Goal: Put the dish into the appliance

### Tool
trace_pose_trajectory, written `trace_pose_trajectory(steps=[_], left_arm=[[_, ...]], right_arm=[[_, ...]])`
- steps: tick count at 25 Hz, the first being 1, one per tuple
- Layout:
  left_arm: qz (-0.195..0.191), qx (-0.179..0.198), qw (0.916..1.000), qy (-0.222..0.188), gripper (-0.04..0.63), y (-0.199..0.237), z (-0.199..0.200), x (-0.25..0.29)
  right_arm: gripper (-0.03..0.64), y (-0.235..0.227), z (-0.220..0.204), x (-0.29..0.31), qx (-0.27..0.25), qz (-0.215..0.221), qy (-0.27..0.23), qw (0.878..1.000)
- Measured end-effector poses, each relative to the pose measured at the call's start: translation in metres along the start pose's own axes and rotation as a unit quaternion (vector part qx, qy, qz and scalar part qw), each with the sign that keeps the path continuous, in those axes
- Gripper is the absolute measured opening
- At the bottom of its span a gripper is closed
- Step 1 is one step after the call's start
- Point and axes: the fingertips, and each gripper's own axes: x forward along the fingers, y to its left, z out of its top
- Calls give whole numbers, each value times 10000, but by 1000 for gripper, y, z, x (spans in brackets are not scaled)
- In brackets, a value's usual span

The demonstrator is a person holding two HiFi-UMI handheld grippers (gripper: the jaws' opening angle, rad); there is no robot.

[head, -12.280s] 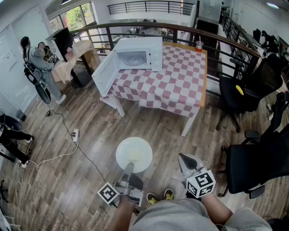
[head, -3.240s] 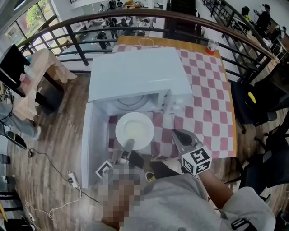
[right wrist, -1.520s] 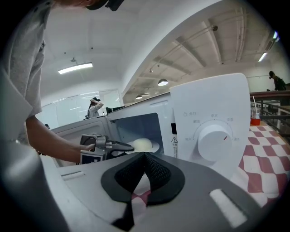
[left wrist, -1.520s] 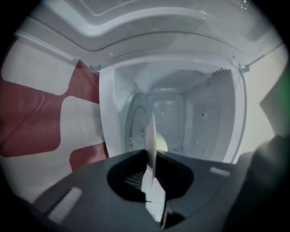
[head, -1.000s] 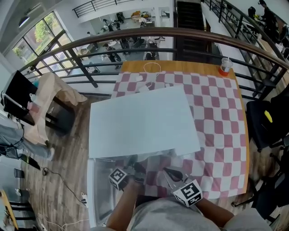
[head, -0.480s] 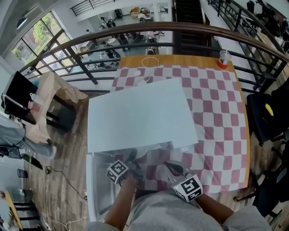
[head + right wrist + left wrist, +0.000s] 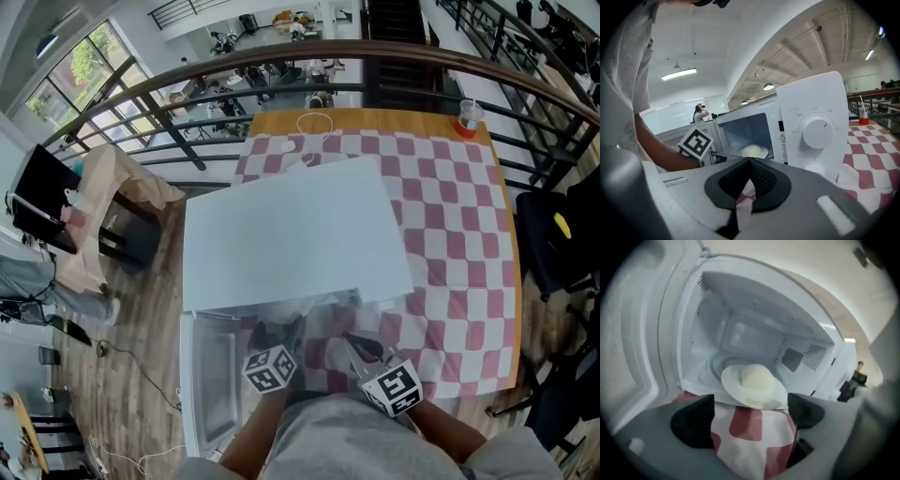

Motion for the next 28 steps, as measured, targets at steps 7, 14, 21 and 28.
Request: trace_pose_trajectory(steps=[7, 14, 21, 28], left_arm=[[356, 876, 9954, -119, 502, -16, -6, 6], [641, 777, 9949, -8, 500, -8, -4, 18], [789, 938, 9925, 5, 492, -5, 10, 35], [846, 999, 9914, -19, 479, -2, 22, 45]], right_arm=[[-2, 0, -1, 0, 15, -30, -22, 10000], [-2, -1, -6, -1, 38, -63, 22, 10000], [-2, -3, -6, 1, 26, -73, -21, 10000], [-3, -5, -6, 3, 39, -88, -26, 10000]])
